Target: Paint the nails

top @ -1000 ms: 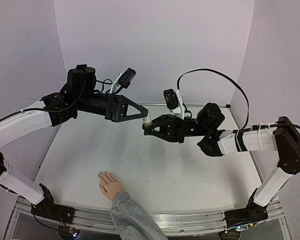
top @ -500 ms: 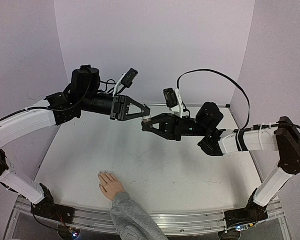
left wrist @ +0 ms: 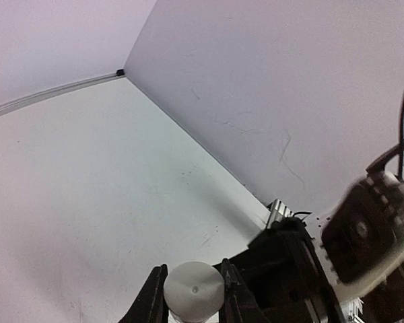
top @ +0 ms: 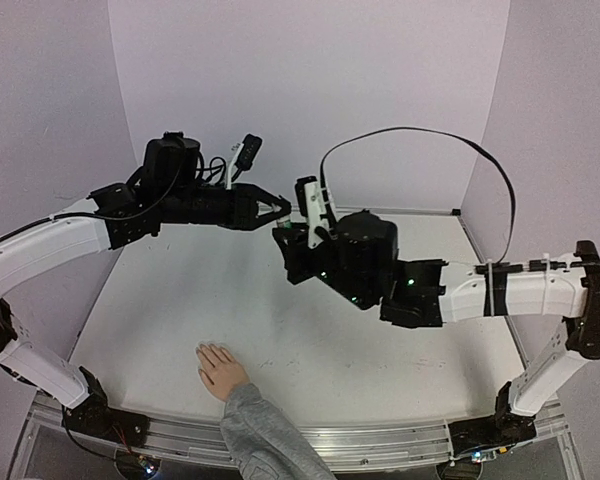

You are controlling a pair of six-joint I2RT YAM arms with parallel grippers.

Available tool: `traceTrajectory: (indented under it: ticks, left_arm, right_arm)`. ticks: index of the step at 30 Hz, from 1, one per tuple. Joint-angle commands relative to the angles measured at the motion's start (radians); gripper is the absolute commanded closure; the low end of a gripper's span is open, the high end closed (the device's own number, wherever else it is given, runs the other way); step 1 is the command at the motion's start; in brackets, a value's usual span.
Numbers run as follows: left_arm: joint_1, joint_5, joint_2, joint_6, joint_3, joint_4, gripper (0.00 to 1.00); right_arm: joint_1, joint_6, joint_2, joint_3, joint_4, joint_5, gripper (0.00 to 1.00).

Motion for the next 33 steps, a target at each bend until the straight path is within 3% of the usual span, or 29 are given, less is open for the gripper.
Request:
traceTrajectory:
  ticks: [1,6,7,8,11,13,18,21,26,29,33]
  left_arm:
    - [-0.026,-0.108,0.027,-0.008,0.052,-0.158,1.0]
    - [-0.026,-0.096,-0.003,-0.009,0.042,-0.162,1.0]
    - [-0.025,-0.088,-0.007,-0.004,0.039,-0.162,0.94]
    - [-0.024,-0.077,-0.01,0.003,0.038,-0.16,0.85]
    - [-0.014,0.0,-0.025,0.004,0.048,-0.147,0.45]
    - [-0.009,0.078,-0.043,0.003,0.032,-0.099,0.27]
    - [0.007,0.151,-0.103,-0.027,-0.013,-0.002,0.01]
    - [0.012,0.22,-0.109,-0.048,-0.041,0.081,0.0]
    - [0.011,0.265,-0.102,-0.064,-0.026,0.121,0.02]
    - [0.011,0.297,-0.106,-0.053,-0.027,0.13,0.19]
    - [-0.001,0.329,-0.108,-0.042,-0.035,0.136,0.24]
  right_arm:
    - [0.073,-0.222,0.085,0.146,-0.002,0.554,1.0]
    - [0.064,-0.238,0.037,0.08,0.068,0.279,1.0]
    - [0.053,-0.236,0.019,0.057,0.083,0.214,1.0]
    - [0.036,-0.229,0.001,0.035,0.092,0.138,1.0]
    - [-0.033,-0.162,-0.052,-0.013,0.083,-0.069,1.0]
    - [-0.08,-0.126,-0.104,-0.057,0.087,-0.266,1.0]
    - [-0.209,0.004,-0.148,-0.128,0.173,-0.87,1.0]
    - [-0.216,0.05,-0.132,-0.143,0.238,-1.033,1.0]
    - [-0.221,0.166,-0.121,-0.146,0.403,-1.176,1.0]
    - [-0.222,0.183,-0.116,-0.153,0.434,-1.171,1.0]
    - [-0.226,0.203,-0.113,-0.153,0.442,-1.178,1.0]
